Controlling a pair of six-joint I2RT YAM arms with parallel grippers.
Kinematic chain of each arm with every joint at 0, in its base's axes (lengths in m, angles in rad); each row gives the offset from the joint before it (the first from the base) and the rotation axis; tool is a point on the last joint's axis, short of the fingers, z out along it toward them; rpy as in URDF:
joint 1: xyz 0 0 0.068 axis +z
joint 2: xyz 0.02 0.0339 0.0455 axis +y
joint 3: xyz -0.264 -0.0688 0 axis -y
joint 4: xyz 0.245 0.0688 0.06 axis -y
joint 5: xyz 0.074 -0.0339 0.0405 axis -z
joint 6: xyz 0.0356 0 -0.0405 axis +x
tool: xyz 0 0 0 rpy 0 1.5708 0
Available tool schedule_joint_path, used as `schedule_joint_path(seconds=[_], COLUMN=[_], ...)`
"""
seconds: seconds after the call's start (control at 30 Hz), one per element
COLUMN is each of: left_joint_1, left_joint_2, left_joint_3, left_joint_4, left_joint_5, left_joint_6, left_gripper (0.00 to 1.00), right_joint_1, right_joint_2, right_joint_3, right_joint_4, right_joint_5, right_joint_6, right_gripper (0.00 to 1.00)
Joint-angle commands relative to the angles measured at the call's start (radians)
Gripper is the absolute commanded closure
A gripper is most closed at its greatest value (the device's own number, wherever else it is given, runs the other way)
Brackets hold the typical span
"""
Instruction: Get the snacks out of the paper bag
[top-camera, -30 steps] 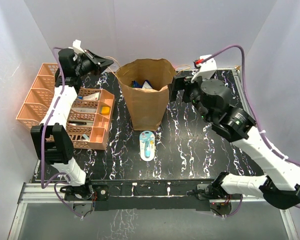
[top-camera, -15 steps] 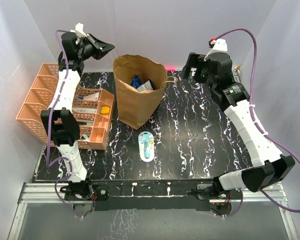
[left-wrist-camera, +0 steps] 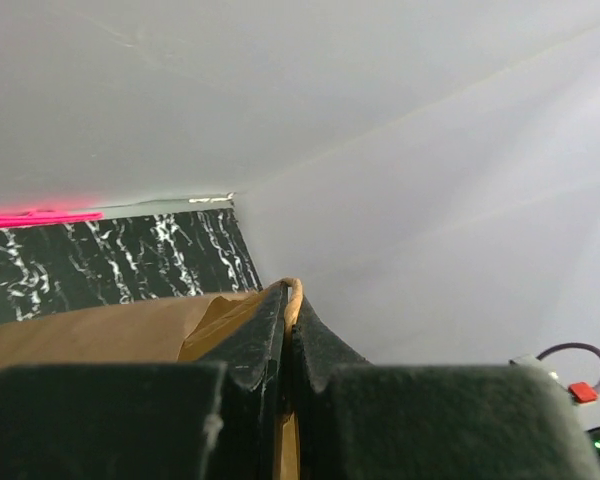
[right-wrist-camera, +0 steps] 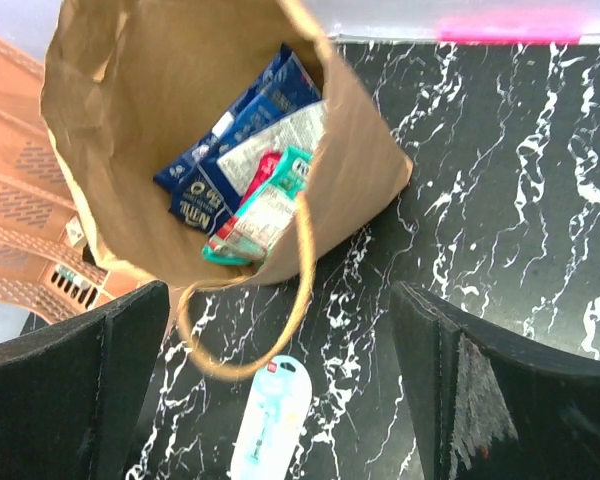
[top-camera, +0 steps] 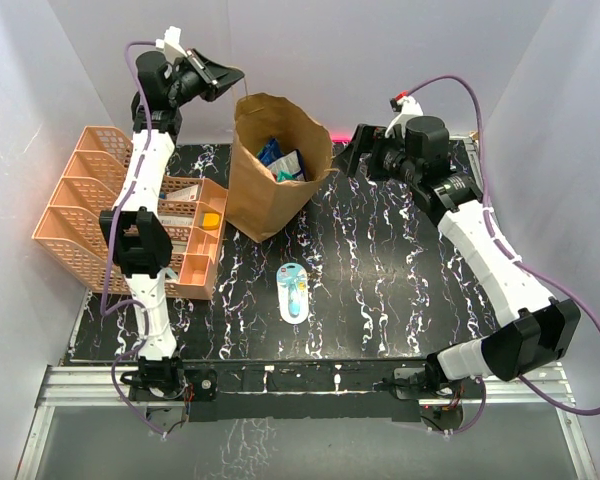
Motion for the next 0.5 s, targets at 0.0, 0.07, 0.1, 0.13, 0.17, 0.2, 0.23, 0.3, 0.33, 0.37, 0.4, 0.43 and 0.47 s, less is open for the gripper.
schedule_joint_path(seconds=[0.0,0.07,0.1,0.13,0.17,0.2,0.23,0.3,0.33,0.37,0.4,0.43,0.47], left_joint_1=[-0.016,-0.019,-0.025,-0.033,-0.041,-0.051,-0.061,-0.080,-0.091,-0.103,-0.115,-0.130,-0.144], left_joint_2=[-0.038,-0.074,-0.101,-0.131,-0.160,-0.192,-0.221,-0.282,-0.304,-0.323,-0.340,-0.355,-0.364], left_joint_3=[0.124,0.070,0.025,-0.023,-0.074,-0.120,-0.161,-0.243,-0.277,-0.305,-0.326,-0.342,-0.350], left_joint_4=[0.132,0.148,0.158,0.172,0.184,0.183,0.178,0.184,0.191,0.194,0.189,0.176,0.152], left_joint_5=[0.026,0.038,0.046,0.059,0.067,0.071,0.072,0.079,0.089,0.100,0.109,0.115,0.120], left_joint_6=[-0.026,-0.022,-0.019,-0.016,-0.009,0.007,0.022,0.036,0.041,0.049,0.063,0.079,0.101], left_gripper=[1.00,1.00,1.00,1.00,1.00,1.00,1.00,1.00,1.00,1.00,1.00,1.00,1.00], right_joint_1=[-0.008,-0.007,-0.008,-0.008,-0.008,-0.008,-0.007,-0.007,-0.007,-0.008,-0.008,-0.007,-0.007], right_joint_2=[-0.074,-0.104,-0.119,-0.133,-0.144,-0.157,-0.168,-0.195,-0.213,-0.232,-0.249,-0.267,-0.284], right_joint_3=[-0.044,-0.079,-0.096,-0.113,-0.131,-0.150,-0.168,-0.211,-0.239,-0.266,-0.296,-0.331,-0.353], right_joint_4=[0.062,0.062,0.063,0.062,0.059,0.054,0.047,0.038,0.038,0.039,0.039,0.039,0.038], right_joint_5=[-0.051,-0.050,-0.051,-0.053,-0.058,-0.062,-0.065,-0.074,-0.082,-0.091,-0.096,-0.099,-0.100], right_joint_6=[0.017,0.018,0.018,0.020,0.022,0.025,0.025,0.024,0.021,0.019,0.018,0.018,0.018], right_gripper=[0.05,0.04,0.05,0.05,0.05,0.05,0.05,0.06,0.07,0.08,0.09,0.09,0.10])
